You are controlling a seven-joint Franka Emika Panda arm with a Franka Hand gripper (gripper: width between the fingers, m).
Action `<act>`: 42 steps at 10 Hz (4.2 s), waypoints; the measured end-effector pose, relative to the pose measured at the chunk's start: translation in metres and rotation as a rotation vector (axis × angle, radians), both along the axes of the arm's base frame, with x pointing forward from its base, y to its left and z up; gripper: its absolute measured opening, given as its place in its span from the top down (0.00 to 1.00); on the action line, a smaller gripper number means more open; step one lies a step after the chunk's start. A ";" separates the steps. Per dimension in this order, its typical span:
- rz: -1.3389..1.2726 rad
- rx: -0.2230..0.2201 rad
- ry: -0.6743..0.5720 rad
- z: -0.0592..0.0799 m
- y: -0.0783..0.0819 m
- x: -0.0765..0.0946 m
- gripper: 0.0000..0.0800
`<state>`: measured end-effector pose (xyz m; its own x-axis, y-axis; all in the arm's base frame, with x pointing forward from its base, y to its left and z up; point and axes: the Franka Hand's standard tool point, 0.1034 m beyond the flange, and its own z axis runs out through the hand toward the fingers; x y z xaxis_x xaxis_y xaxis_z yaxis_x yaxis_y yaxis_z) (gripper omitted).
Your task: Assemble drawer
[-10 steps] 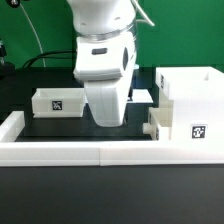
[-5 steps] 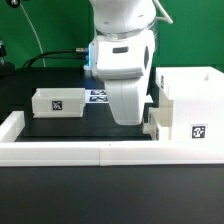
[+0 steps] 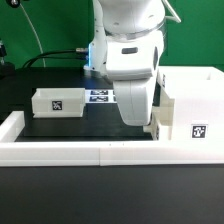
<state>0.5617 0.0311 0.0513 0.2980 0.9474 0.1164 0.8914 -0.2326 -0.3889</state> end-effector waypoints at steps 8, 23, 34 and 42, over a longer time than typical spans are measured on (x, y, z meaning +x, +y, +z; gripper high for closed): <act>-0.029 -0.011 -0.003 0.003 -0.003 0.004 0.19; 0.002 0.004 -0.028 -0.014 -0.014 0.002 0.19; -0.006 -0.008 -0.019 -0.015 -0.017 0.001 0.19; -0.032 -0.009 -0.043 0.005 -0.065 -0.024 0.19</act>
Offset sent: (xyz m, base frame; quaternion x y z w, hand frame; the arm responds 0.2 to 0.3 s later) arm 0.0050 -0.0038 0.0033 0.0112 -0.0011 0.0097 0.9999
